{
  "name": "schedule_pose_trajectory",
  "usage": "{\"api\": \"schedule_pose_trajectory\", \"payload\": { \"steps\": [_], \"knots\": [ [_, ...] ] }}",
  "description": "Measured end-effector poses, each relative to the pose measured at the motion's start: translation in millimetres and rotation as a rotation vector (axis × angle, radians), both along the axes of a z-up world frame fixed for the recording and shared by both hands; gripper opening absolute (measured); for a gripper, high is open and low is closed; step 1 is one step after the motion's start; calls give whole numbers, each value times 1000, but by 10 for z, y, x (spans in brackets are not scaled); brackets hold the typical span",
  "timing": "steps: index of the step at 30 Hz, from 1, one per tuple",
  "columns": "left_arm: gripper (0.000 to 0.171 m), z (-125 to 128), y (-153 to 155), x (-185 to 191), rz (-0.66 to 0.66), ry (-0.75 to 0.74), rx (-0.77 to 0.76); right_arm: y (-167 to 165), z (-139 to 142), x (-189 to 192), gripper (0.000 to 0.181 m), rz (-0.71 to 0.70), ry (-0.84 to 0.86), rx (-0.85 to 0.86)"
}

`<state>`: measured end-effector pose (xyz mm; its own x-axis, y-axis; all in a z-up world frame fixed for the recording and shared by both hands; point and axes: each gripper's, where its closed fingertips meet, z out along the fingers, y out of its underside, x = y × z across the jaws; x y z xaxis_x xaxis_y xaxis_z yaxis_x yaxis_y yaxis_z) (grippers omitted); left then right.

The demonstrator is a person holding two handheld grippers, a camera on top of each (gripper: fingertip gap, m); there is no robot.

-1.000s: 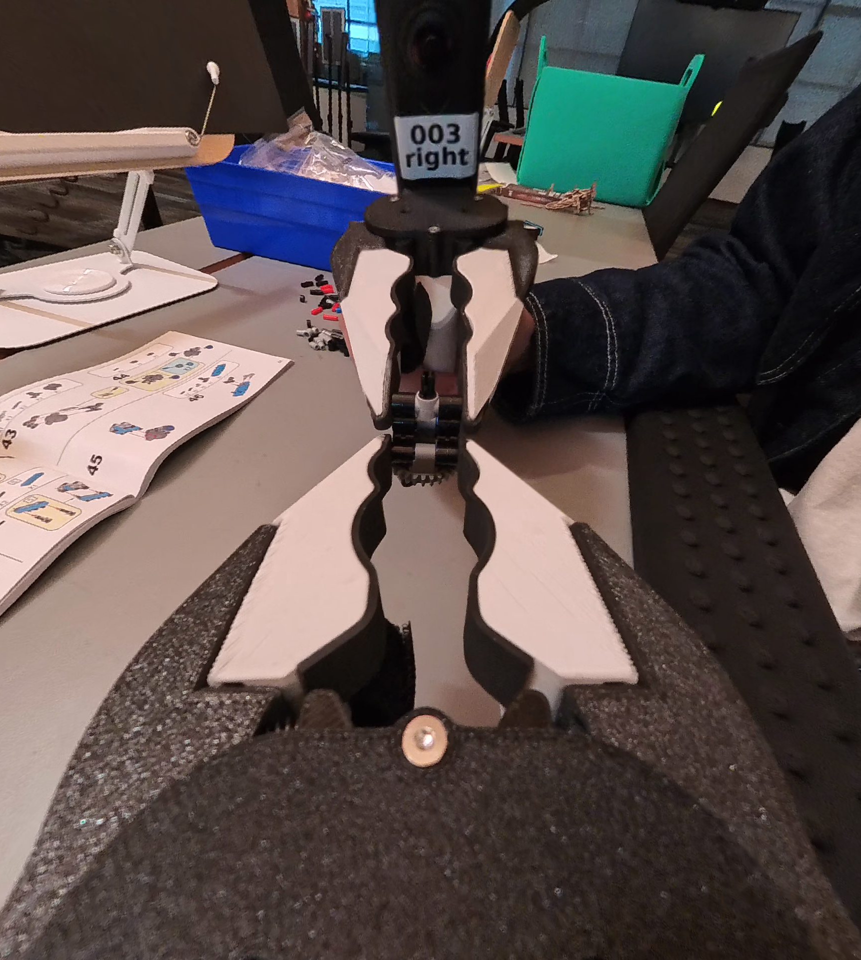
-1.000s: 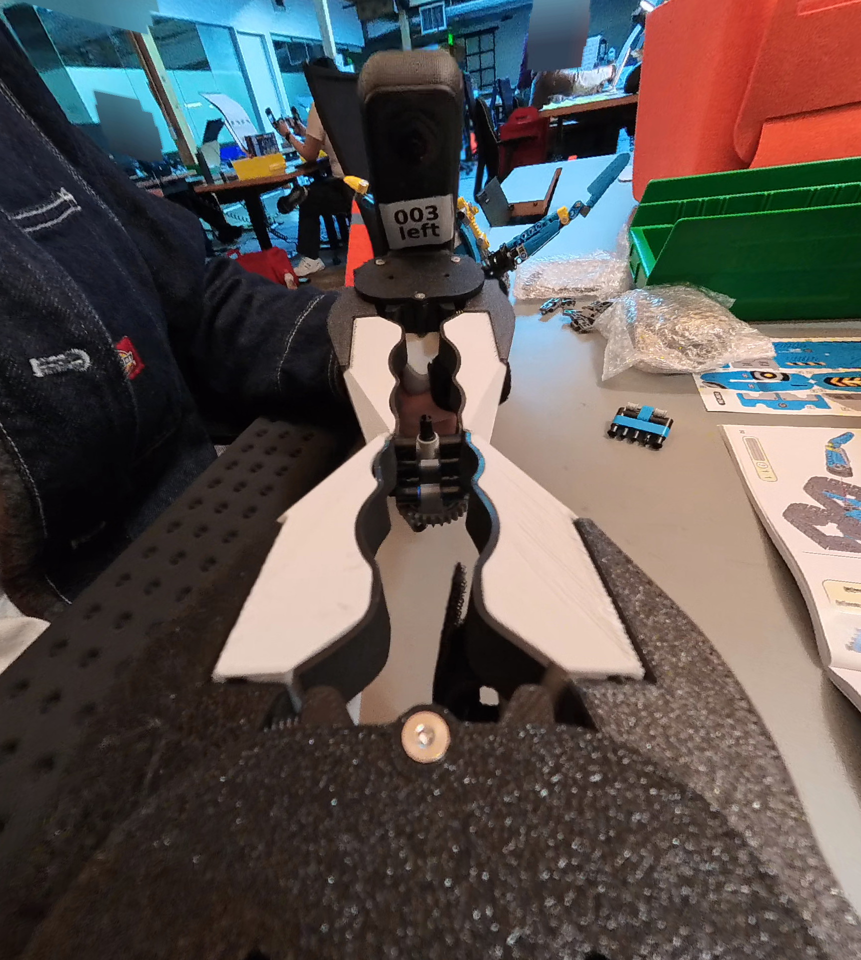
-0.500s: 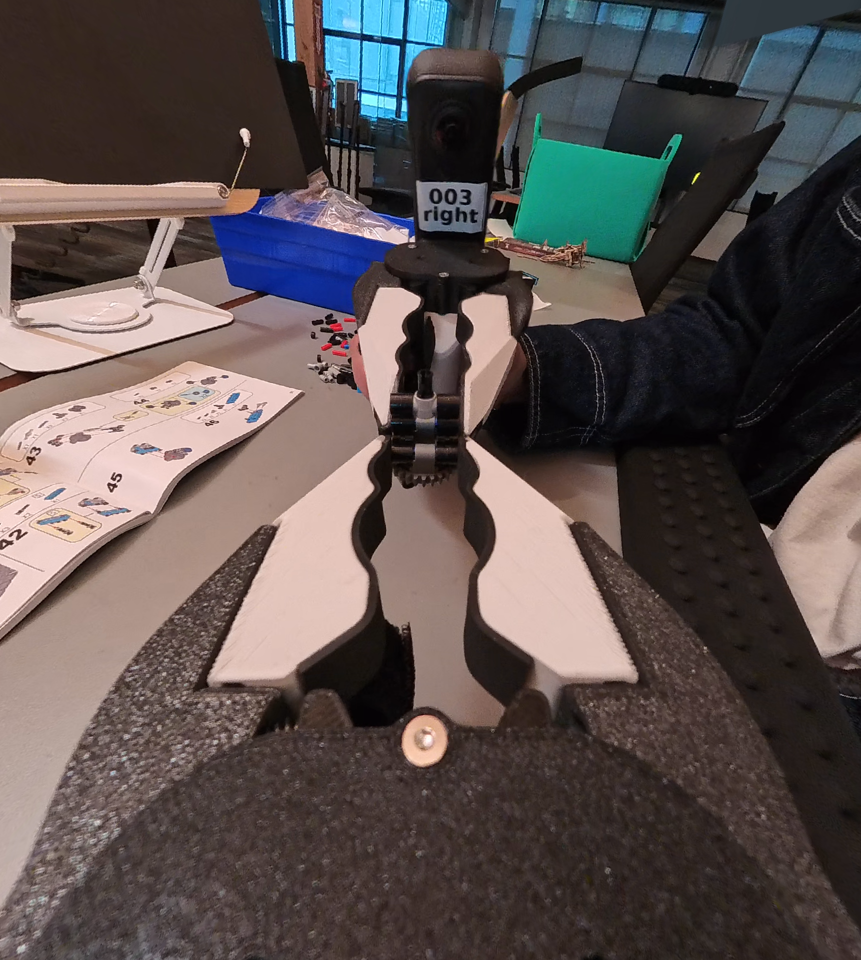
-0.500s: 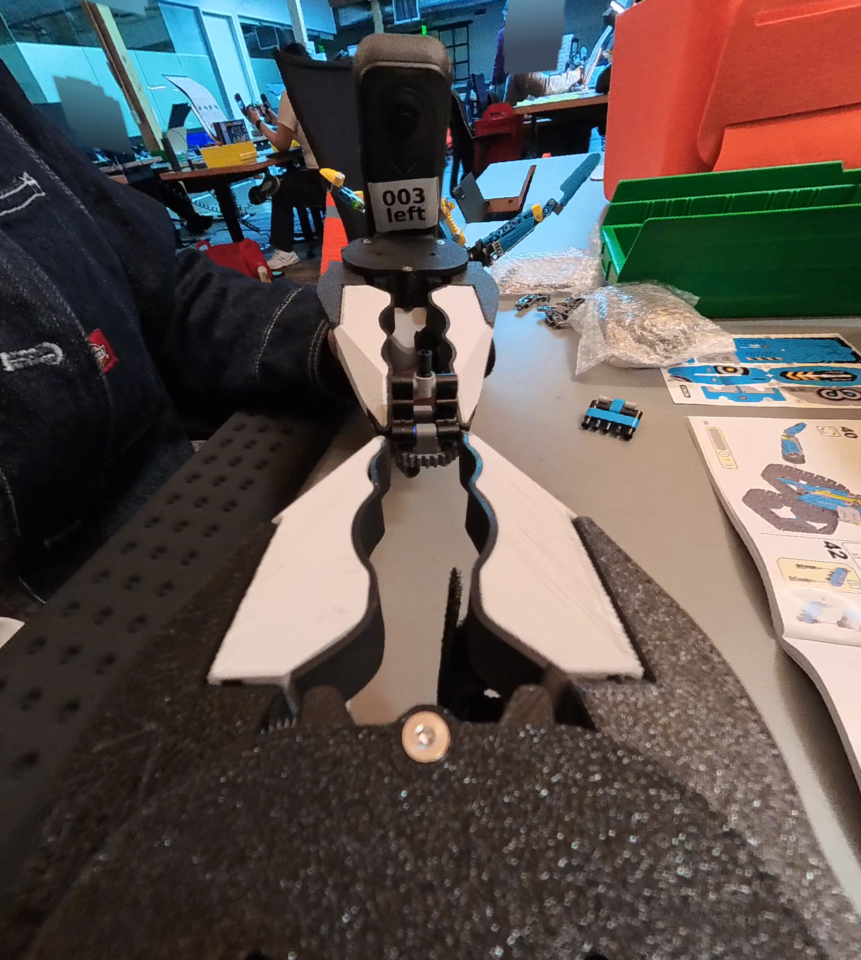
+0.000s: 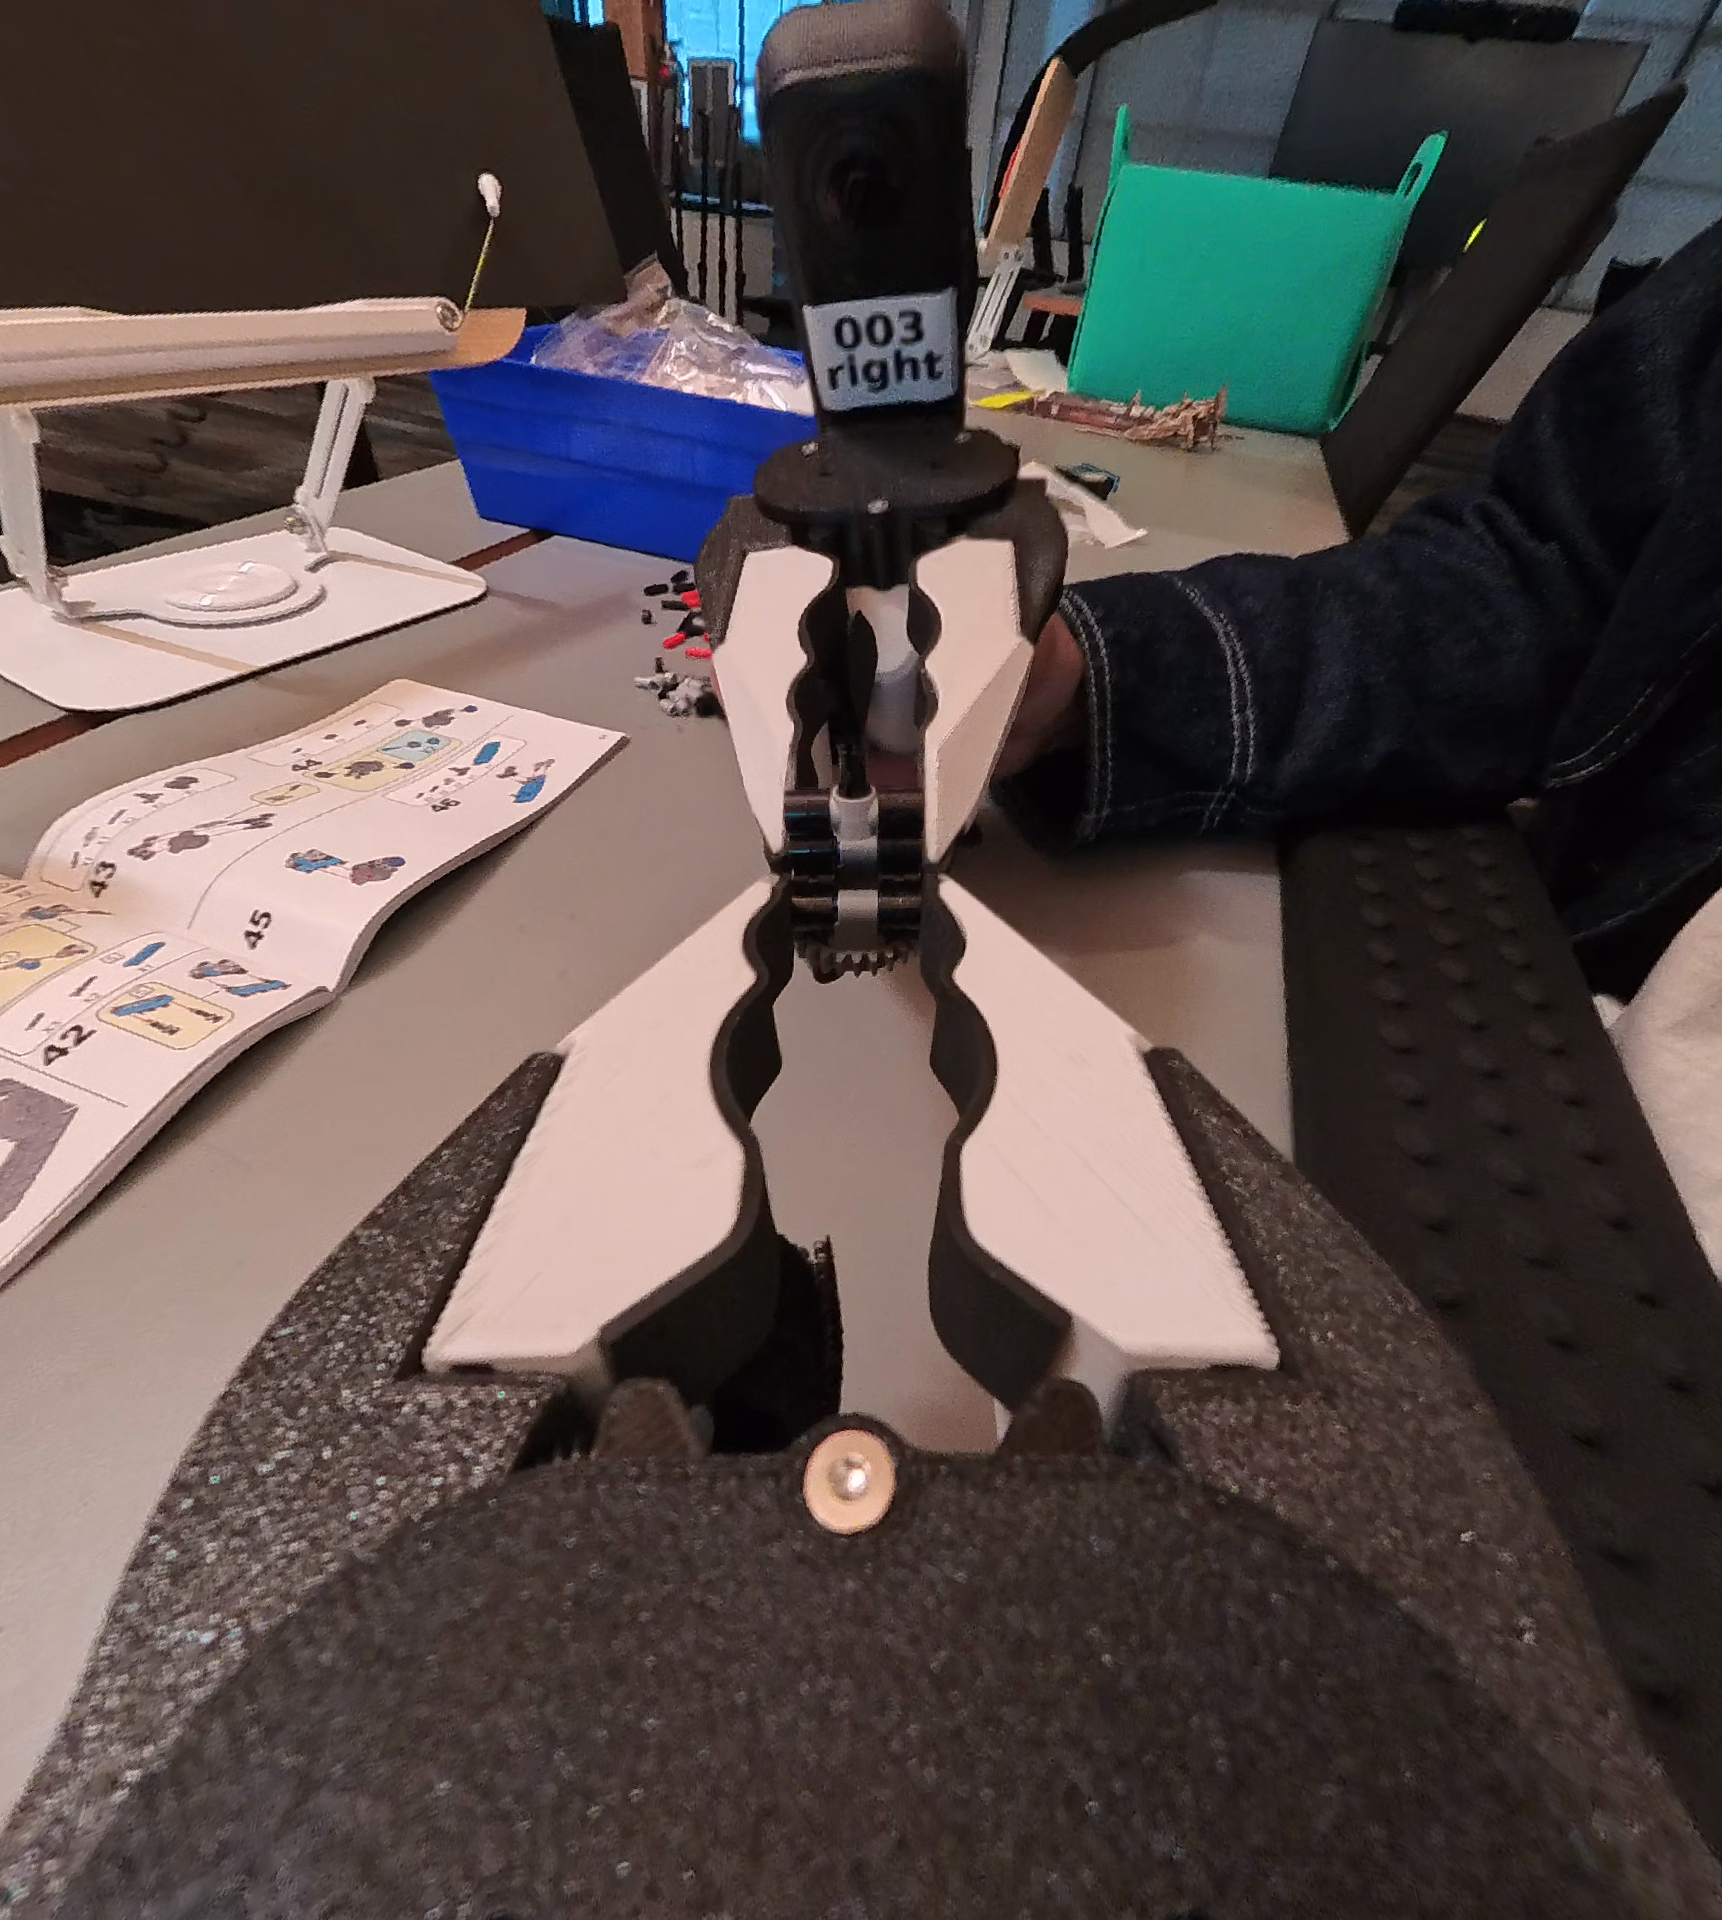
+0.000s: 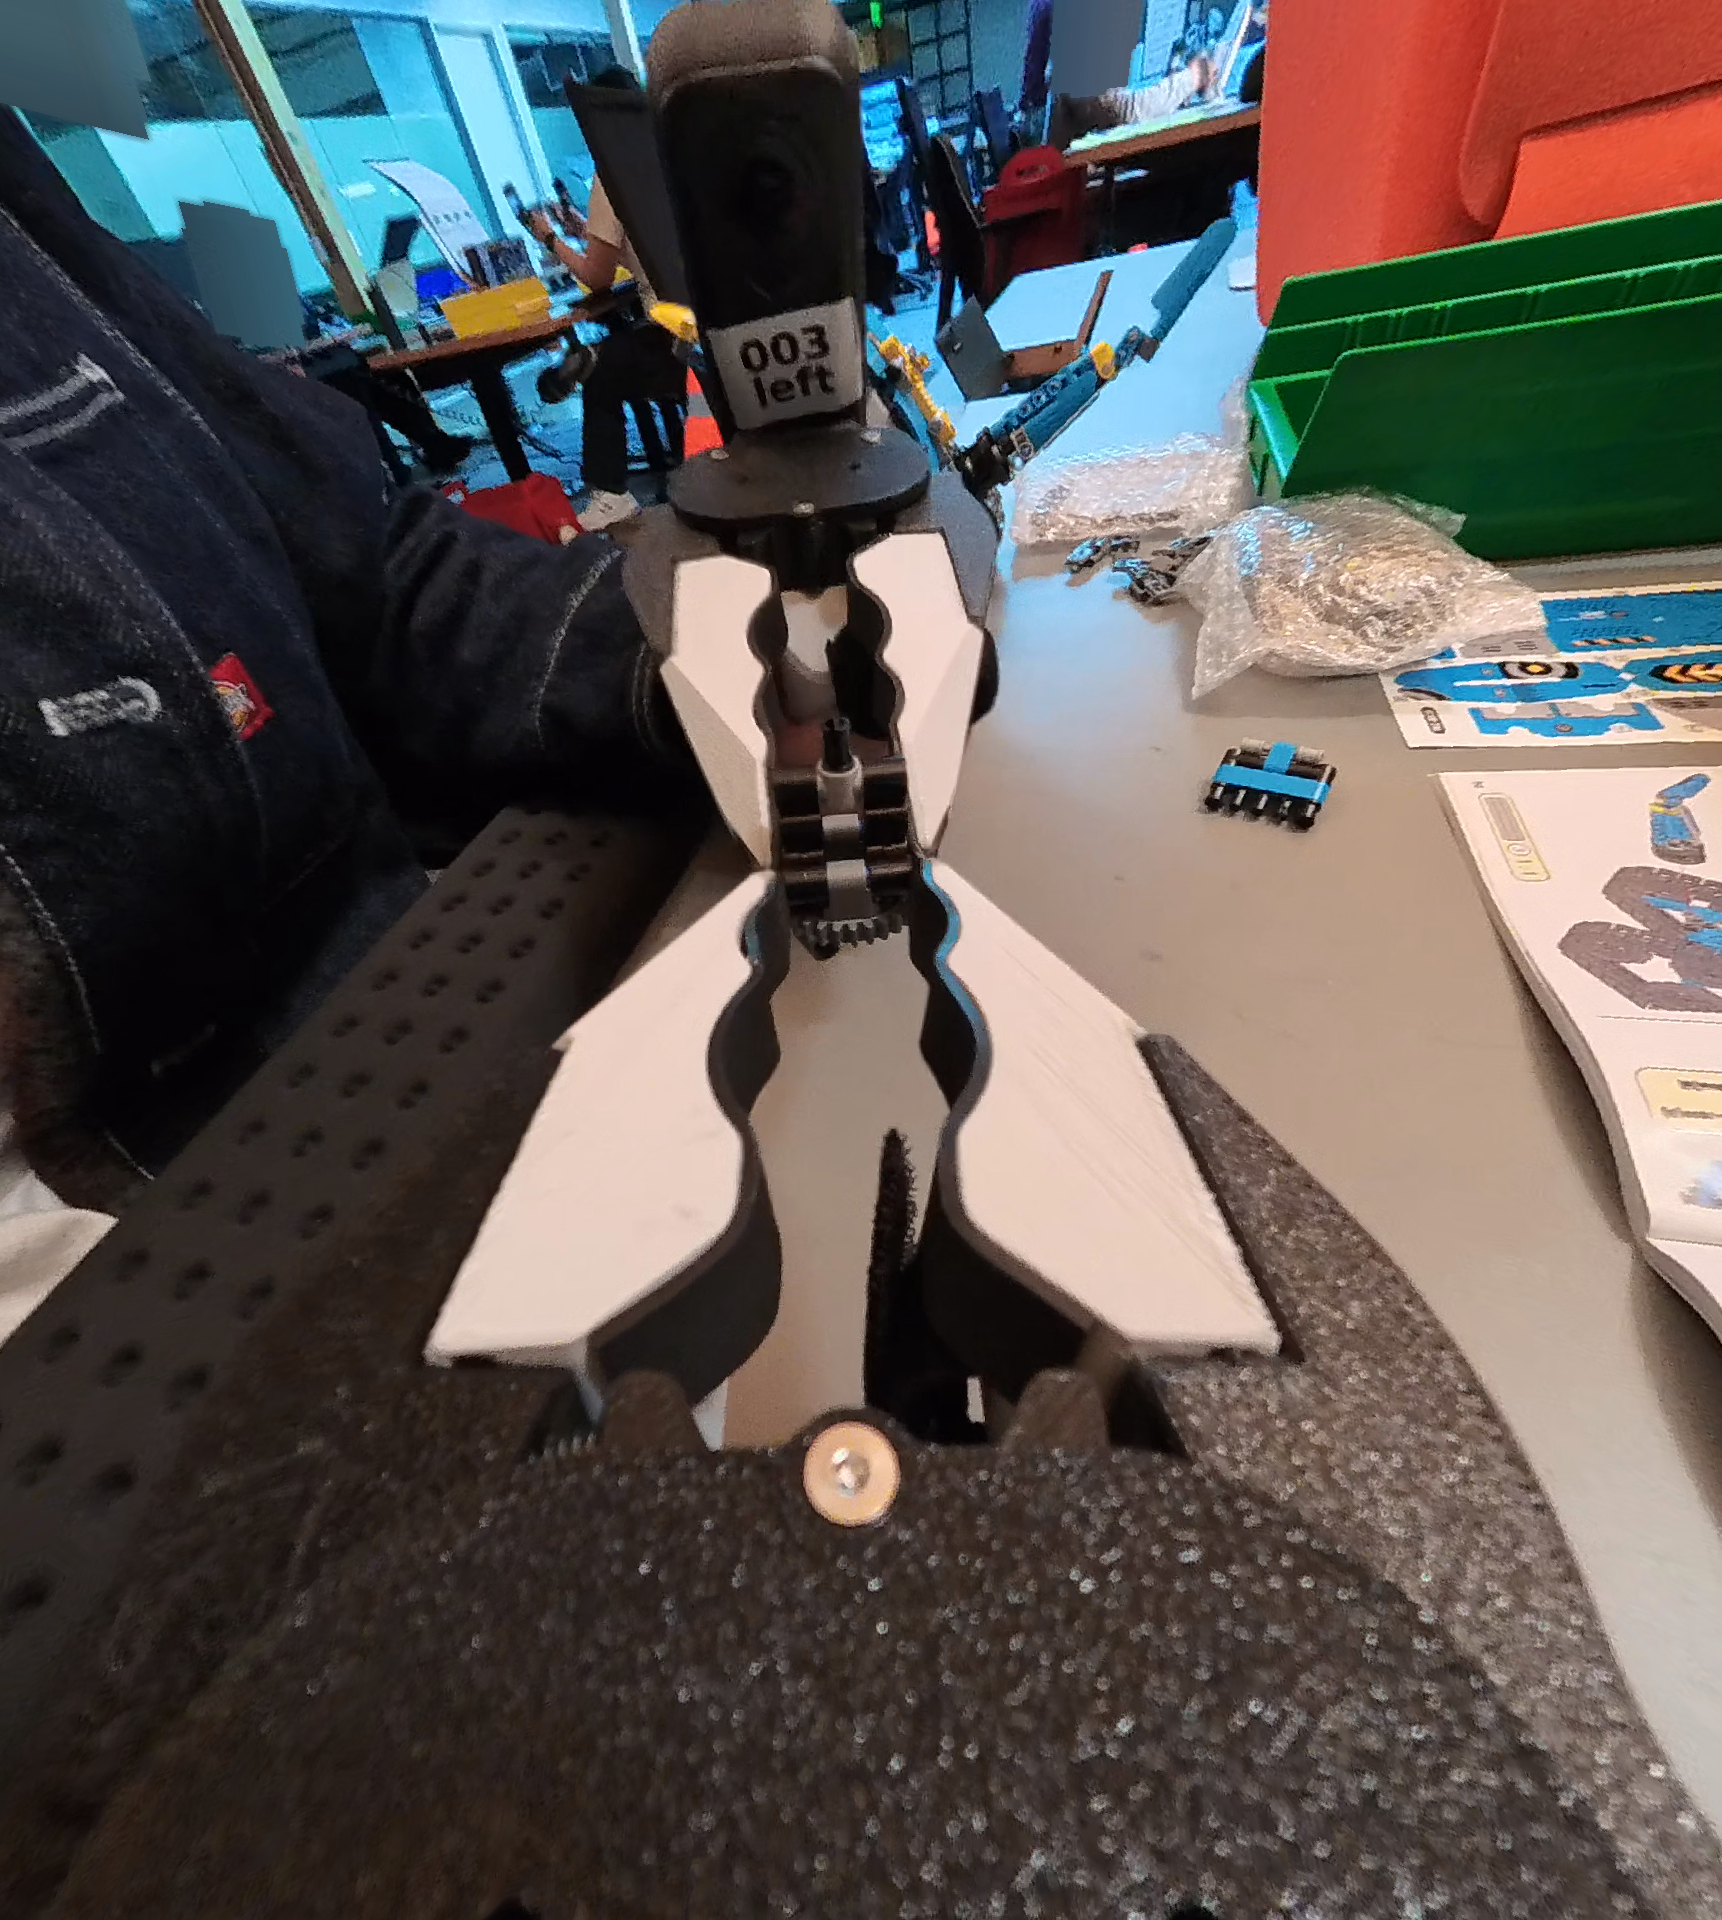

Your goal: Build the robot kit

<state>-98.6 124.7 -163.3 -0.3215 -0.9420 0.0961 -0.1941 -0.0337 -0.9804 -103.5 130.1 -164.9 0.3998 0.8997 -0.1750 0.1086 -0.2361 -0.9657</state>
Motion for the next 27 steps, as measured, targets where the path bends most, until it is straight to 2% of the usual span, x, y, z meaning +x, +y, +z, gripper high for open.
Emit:
{"api": "schedule_pose_trajectory", "payload": {
  "steps": [2, 6, 7, 9, 12, 14, 18, 21, 23, 25, 27],
  "knots": [
    [24, -16, 25, 9, 19, 4, 24, 32, -14, 9, 23, -11, 14, -10],
    [24, 51, 52, 47, 1, -5, -90, 67, 53, 53, 24, -7, 155, -68],
    [25, 93, 72, 53, 7, -22, -122, 82, 85, 63, 24, -6, 219, -102],
    [45, 217, 173, 46, 61, -88, -175, 138, 196, 142, 23, -14, 381, -173],
    [47, 287, 232, 45, 72, -103, -299, 198, 375, 224, 23, -26, 566, -203],
    [42, 308, 268, 74, 98, -107, -345, 208, 374, 157, 24, -35, 571, -202],
    [36, 353, 179, 83, 51, -102, -392, 228, 390, 47, 23, -60, 570, -188],
    [33, 306, 207, 83, 73, -69, -390, 250, 349, 32, 23, -72, 591, -214],
    [32, 239, 252, 98, 83, -28, -444, 298, 287, 64, 23, -111, 582, -223],
    [42, 200, 317, 111, 104, -8, -511, 324, 338, 136, 23, -132, 645, -221],
    [42, 220, 344, 106, 112, -25, -520, 348, 369, 186, 24, -144, 709, -247]
  ]
}}
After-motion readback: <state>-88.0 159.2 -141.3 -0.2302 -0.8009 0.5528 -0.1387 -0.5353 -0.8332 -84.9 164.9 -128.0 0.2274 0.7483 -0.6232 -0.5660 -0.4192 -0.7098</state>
